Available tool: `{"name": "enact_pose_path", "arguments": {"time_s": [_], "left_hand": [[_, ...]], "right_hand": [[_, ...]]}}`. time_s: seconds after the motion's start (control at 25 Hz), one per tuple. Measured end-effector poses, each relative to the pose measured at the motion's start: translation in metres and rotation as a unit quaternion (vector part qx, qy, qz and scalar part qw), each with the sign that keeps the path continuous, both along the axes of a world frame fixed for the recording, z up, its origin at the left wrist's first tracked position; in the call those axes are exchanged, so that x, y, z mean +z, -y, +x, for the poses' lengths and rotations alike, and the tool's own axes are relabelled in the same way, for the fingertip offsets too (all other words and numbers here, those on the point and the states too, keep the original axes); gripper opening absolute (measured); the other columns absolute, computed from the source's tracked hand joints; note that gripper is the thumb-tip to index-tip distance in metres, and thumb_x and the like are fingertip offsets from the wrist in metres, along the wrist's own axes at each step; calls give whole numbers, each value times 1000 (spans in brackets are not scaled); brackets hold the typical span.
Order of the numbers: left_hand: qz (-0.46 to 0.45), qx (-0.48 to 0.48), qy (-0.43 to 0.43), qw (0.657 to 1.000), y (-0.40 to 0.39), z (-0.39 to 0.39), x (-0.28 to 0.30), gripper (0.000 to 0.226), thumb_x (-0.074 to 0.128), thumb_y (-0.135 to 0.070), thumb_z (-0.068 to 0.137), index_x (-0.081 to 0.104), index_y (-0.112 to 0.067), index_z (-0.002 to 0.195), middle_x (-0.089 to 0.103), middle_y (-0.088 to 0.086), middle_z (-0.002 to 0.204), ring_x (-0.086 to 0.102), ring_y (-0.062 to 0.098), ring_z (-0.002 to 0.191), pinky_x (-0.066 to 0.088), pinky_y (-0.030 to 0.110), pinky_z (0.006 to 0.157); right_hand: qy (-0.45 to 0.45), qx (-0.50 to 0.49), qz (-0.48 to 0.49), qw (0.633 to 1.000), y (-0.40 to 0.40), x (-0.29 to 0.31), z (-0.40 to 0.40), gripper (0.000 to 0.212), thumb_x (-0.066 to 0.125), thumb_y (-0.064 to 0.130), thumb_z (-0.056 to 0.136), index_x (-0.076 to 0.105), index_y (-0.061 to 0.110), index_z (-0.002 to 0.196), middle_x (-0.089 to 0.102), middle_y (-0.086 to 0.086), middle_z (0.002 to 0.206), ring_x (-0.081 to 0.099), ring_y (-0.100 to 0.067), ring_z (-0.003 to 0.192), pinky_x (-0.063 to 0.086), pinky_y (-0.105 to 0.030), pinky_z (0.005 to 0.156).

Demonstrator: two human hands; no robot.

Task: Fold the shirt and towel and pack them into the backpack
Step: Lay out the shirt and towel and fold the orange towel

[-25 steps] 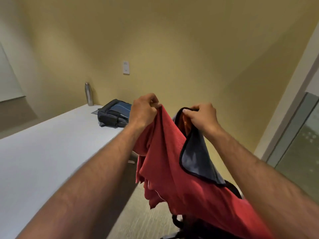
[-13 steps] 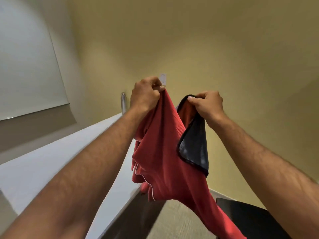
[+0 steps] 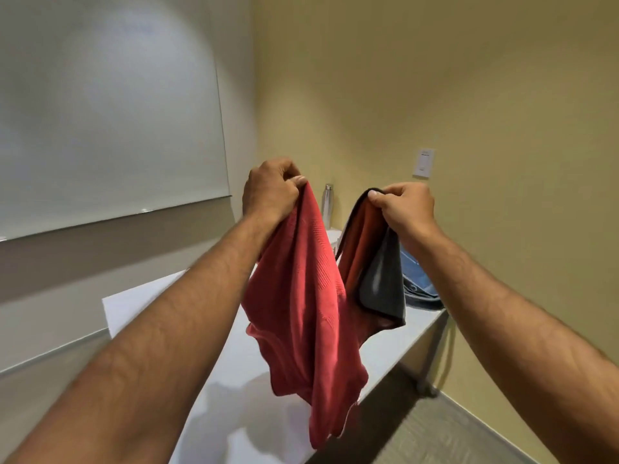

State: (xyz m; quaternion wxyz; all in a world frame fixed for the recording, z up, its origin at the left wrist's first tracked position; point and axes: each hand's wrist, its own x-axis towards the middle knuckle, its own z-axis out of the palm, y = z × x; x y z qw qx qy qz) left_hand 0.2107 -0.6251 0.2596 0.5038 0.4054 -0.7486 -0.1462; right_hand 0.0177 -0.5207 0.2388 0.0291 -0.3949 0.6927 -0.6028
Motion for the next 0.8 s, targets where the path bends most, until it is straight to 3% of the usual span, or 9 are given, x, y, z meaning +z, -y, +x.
{"name": "enact_pose_path", "arguments": {"time_s": [0.2, 0.36, 0.52, 0.64, 0.8], "left_hand": [[20, 54, -9, 998, 67, 0, -14, 4, 73, -27, 82, 73, -23, 82, 74, -3, 87, 66, 17, 85, 50, 27, 77], [32, 100, -14, 994, 110, -5, -21, 6, 72, -27, 83, 73, -21, 83, 73, -3, 86, 67, 17, 85, 53, 30, 79], [51, 126, -28, 990, 152, -7, -31, 6, 71, -28, 83, 72, -23, 81, 72, -6, 81, 68, 17, 80, 57, 37, 81], [64, 139, -49, 987, 182, -7, -38, 6, 72, -26, 83, 72, -23, 79, 71, -6, 78, 70, 17, 76, 59, 37, 77], [75, 141, -93, 983, 223, -4, -35, 10, 72, -24, 83, 70, -24, 74, 71, -5, 74, 71, 19, 71, 62, 40, 70]], "right_hand": [[-1, 64, 19, 998, 86, -8, -4, 15, 76, 27, 79, 79, 15, 87, 73, 3, 80, 67, -13, 78, 54, -26, 72], [-4, 118, 34, 992, 147, -10, -8, 16, 75, 27, 79, 79, 13, 85, 71, 0, 73, 62, -13, 59, 48, -23, 54], [4, 142, 35, 989, 196, -15, -13, 15, 74, 25, 79, 78, 12, 85, 71, 2, 73, 65, -12, 68, 54, -26, 65], [13, 155, 45, 987, 230, -19, -18, 17, 74, 26, 81, 77, 11, 88, 71, 2, 78, 65, -11, 70, 51, -22, 61], [33, 153, 36, 987, 279, -12, -25, 20, 75, 29, 81, 78, 11, 91, 73, 1, 81, 69, -13, 75, 57, -26, 68]]}}
